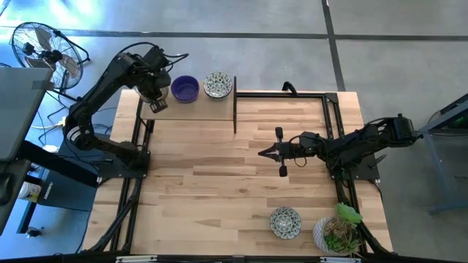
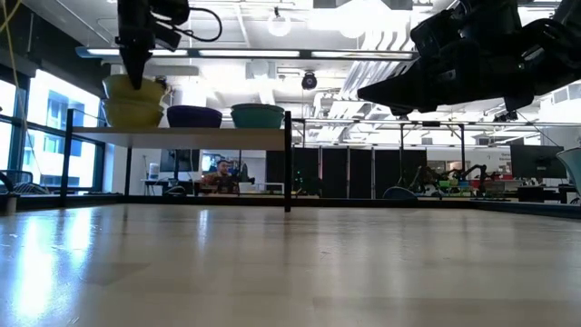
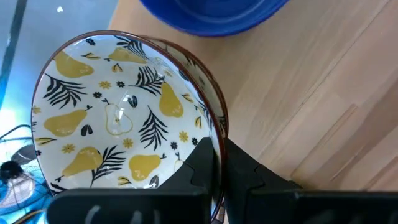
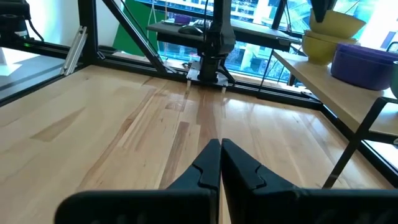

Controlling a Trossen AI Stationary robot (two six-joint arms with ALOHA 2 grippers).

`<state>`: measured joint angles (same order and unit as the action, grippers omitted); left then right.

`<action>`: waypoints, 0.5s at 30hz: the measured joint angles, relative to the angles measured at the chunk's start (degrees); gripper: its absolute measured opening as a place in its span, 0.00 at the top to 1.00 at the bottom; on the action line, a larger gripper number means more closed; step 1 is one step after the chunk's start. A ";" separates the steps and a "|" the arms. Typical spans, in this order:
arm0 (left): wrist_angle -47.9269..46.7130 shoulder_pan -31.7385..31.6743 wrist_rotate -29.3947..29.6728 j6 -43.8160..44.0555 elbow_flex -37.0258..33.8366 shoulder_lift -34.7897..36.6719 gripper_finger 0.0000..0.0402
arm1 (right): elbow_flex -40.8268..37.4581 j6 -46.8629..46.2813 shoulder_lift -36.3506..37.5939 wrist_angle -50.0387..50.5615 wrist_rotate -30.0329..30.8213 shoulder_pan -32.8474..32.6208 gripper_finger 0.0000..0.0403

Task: Pick & Place Mini bowls
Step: Stack the yellow and white patterned bowl on the stacked yellow and white patterned bowl on the shelf

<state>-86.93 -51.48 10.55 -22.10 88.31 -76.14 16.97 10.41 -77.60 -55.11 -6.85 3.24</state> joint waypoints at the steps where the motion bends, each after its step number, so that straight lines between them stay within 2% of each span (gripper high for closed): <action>1: 0.19 0.00 -0.17 0.08 -0.66 0.21 0.98 | 0.00 0.05 0.00 0.00 -0.01 -0.01 1.00; 8: 3.69 0.00 -0.59 0.01 -4.75 1.09 0.98 | 0.00 -0.02 0.00 0.00 0.00 -0.01 1.00; 15: 3.94 0.00 1.80 -0.16 -5.20 1.09 0.96 | 0.00 -0.04 0.00 0.00 -0.02 0.00 1.00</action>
<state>-82.99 -51.48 12.35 -22.26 83.11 -75.05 16.97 10.37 -77.60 -55.11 -6.87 3.24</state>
